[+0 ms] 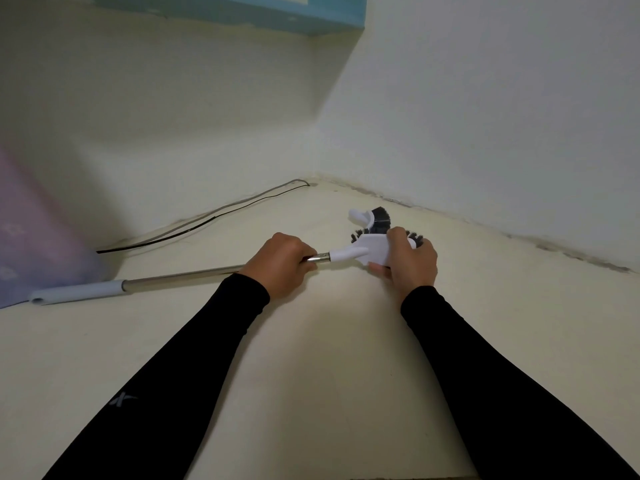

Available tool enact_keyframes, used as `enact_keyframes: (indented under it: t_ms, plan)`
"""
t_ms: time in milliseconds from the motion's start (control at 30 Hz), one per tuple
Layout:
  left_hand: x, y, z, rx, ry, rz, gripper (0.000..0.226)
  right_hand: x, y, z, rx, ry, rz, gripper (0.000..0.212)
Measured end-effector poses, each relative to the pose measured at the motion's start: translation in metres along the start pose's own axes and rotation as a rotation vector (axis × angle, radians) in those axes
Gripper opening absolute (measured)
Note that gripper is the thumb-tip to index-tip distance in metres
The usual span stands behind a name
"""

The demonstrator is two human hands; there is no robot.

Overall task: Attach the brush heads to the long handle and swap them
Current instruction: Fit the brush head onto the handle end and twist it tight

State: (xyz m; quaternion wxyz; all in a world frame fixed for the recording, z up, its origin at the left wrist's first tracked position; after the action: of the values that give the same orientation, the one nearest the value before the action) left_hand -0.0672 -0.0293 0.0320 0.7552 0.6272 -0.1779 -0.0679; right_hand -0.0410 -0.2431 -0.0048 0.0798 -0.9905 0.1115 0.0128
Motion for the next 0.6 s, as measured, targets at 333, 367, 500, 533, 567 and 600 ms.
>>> enact_keyframes:
  t_ms: [333,367,500,533,567,600]
  plan:
    - [-0.007,-0.004,-0.007,-0.095,0.016,0.050,0.038,-0.002,0.003,-0.002,0.002,-0.010,0.025,0.044]
    - [-0.007,-0.005,-0.008,-0.096,0.038,0.054,0.044,-0.002,0.003,-0.003,0.000,-0.012,0.029,0.044]
    - [-0.006,-0.004,-0.012,-0.067,0.094,0.106,0.033,-0.003,0.004,-0.004,-0.005,-0.022,0.032,0.044]
    - [-0.006,-0.003,-0.012,-0.070,0.098,0.118,0.028,-0.004,0.003,-0.004,-0.006,-0.025,0.030,0.045]
    - [-0.006,-0.003,-0.013,-0.076,0.101,0.131,0.024,-0.004,0.003,-0.004,-0.008,-0.026,0.028,0.045]
    - [-0.006,-0.003,-0.014,-0.079,0.099,0.147,0.021,-0.003,0.002,-0.004,-0.006,-0.027,0.025,0.045]
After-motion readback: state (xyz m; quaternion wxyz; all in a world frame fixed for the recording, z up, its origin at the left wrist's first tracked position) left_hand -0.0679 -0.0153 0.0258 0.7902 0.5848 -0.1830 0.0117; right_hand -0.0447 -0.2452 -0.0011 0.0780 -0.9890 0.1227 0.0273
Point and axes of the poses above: each hand's wrist, its own x-axis towards the middle knuckle, its own y-axis out of the back of the hand, z = x × y, the point moved 3 cm from there along x, towards the middle knuckle, and after that the axes turned 10 degrees about -z, right-handed, at the moved point
